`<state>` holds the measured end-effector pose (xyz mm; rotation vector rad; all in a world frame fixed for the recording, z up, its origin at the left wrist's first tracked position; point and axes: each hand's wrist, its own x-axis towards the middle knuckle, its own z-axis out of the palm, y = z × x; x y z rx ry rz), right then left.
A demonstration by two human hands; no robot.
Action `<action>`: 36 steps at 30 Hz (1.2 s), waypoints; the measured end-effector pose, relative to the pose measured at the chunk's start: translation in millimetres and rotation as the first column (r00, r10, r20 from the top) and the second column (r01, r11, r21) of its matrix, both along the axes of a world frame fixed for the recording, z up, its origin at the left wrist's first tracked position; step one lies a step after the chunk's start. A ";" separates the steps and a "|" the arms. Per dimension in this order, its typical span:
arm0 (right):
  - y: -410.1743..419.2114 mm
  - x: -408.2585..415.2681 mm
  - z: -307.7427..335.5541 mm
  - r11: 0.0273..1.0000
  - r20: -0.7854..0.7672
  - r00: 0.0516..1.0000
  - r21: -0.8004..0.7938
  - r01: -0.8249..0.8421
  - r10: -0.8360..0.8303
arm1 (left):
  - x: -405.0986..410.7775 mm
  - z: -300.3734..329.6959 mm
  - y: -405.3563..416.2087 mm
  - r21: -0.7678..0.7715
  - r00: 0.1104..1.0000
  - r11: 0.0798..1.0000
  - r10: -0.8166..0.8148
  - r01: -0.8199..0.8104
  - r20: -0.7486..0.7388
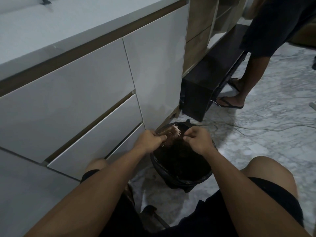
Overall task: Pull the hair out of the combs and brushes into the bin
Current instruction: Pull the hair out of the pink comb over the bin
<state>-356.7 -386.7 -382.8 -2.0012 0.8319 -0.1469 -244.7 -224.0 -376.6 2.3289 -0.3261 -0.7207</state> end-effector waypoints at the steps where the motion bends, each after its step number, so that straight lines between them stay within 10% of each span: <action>1: -0.8 0.0 0.5 0.997 -0.004 1.000 -0.075 0.018 -0.018 | -0.4 0.0 0.5 0.006 1.000 1.000 -0.005 0.005 0.005; 16: 18.8 -0.5 0.0 0.921 0.101 0.961 -0.326 -0.212 0.257 | -3.9 4.3 -2.4 0.112 0.985 0.985 -0.142 0.131 0.095; 27: -0.6 0.2 7.5 0.959 0.192 0.976 -0.241 0.151 -0.105 | 4.3 4.4 5.1 0.104 0.986 0.989 -0.118 0.107 0.114; 36: 14.2 -0.6 1.2 0.942 0.119 0.961 -0.262 -0.211 0.249 | -3.2 12.2 -2.3 0.077 0.987 0.989 -0.132 0.125 0.089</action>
